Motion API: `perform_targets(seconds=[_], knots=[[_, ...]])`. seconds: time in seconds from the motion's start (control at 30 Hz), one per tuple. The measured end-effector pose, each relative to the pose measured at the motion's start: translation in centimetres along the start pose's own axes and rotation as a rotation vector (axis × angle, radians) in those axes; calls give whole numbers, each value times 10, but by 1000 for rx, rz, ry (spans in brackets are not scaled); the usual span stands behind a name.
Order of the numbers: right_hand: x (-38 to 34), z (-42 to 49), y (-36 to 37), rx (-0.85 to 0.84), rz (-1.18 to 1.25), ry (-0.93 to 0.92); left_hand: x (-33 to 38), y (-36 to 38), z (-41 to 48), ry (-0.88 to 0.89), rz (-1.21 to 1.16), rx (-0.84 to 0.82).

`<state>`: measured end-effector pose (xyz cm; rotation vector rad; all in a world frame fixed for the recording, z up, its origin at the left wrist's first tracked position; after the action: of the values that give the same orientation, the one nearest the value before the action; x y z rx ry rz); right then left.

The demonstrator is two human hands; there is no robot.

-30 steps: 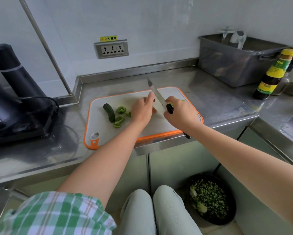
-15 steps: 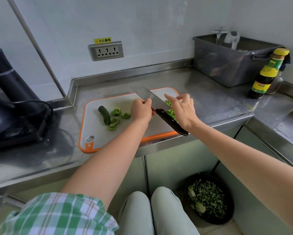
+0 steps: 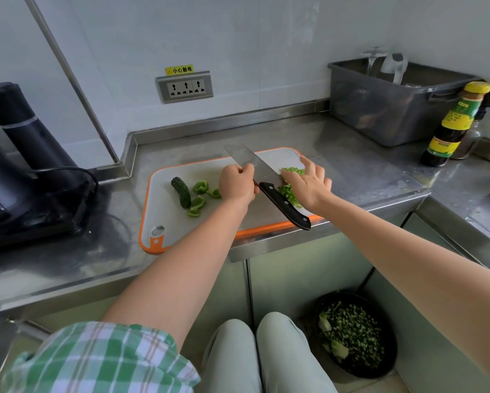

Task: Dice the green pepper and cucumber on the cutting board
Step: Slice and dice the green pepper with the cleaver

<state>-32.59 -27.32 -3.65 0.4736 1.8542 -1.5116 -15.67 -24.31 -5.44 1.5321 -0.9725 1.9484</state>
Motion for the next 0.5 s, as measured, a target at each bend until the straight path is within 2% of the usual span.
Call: perform_targets(seconds=[0.07,0.13,0.27,0.33,0.37,0.43,0.5], knots=[[1,3,-2,59,-59,-1,1,-4,-1,7,4,-1],[-11,3,-1,96,-88,-117,2,-9,1,23,10,16],[-34,-7,24,-109,-166,-275,4,-19,5,48,29,49],[-42,-11,27,-72,-260,-321,12,-22,3,84,15,36],[-45,-12,24,-21,-239,-320,16,-24,1,106,3,19],[-45,-13,20,-18,-32,-236,20,-26,-3,163,28,-25],[-38,-13,21,-73,171,-125,18,-40,-2,259,260,1]])
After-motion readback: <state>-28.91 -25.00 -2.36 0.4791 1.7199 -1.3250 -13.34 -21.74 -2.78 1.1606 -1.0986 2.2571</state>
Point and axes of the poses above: each hand's wrist, its own z-axis towards the middle knuckle, its own y-axis out of the palm, x = y × z, the point moved 9 cm from there along z, towards the middle knuckle, and after that the axes turned 6 degrees about y, right-handed, at the moved point
